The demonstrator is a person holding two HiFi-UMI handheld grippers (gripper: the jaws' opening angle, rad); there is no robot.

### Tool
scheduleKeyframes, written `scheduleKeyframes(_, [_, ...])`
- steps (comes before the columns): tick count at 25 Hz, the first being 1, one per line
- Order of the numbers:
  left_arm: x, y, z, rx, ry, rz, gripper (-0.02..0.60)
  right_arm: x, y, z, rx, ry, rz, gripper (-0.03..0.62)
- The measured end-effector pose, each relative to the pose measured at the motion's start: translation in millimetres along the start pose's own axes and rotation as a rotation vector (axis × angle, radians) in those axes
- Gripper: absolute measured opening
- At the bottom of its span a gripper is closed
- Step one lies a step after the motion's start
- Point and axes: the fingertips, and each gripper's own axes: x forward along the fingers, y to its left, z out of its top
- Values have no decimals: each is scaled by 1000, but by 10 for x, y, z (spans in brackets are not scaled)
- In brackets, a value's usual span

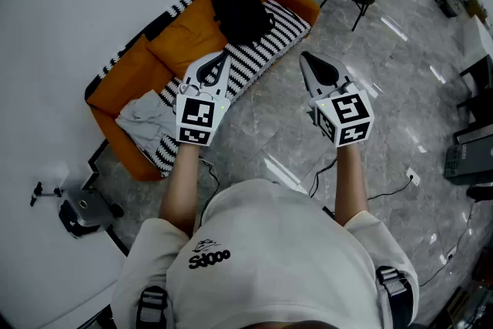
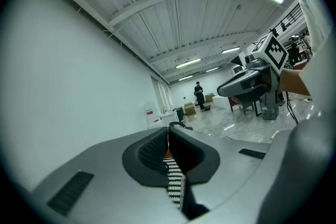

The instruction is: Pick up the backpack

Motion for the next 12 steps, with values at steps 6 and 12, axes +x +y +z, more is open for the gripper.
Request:
scheduleKeyframes(6, [61,-28,-1,3,8,2,23,20,-39,-31,8,-6,22,35])
scheduleKeyframes(12, [138,-107,-49,3,20,11,23,46,-138,-157,49,-11,30,36])
